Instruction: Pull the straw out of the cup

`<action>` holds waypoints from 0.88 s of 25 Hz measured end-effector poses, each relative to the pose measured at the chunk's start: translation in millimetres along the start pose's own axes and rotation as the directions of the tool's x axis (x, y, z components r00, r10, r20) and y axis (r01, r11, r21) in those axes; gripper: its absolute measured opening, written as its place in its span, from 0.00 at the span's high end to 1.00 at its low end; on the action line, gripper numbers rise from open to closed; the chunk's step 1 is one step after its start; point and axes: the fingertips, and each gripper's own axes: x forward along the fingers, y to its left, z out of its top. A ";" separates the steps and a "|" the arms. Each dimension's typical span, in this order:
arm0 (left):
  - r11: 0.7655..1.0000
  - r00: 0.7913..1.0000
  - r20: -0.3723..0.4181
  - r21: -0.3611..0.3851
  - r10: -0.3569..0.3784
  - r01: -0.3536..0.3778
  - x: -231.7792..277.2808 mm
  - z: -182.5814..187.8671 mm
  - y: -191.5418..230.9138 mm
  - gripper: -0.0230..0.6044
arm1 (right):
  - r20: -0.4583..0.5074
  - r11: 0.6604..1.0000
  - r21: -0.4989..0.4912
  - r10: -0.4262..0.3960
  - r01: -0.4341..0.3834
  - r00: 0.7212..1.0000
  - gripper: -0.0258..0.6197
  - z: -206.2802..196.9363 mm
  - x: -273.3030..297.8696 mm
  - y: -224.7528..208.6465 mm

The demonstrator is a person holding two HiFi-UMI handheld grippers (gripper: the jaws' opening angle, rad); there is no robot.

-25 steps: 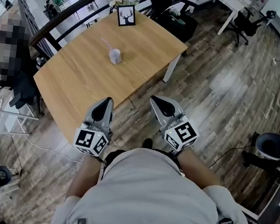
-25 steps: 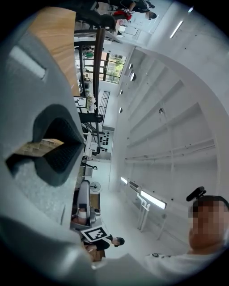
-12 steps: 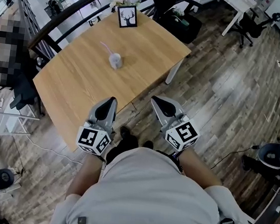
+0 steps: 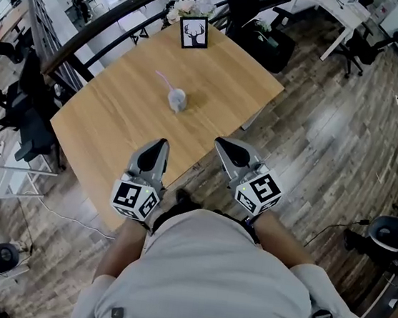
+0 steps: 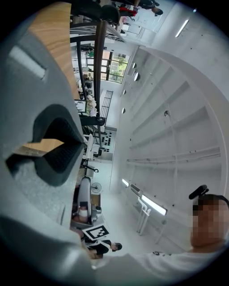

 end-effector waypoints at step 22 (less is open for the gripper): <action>0.998 0.999 -0.007 -0.018 0.052 -0.052 14.8 1.4 123.6 0.96 | -0.085 0.998 0.022 0.053 -0.051 0.995 0.95 -15.1 143.6 -8.8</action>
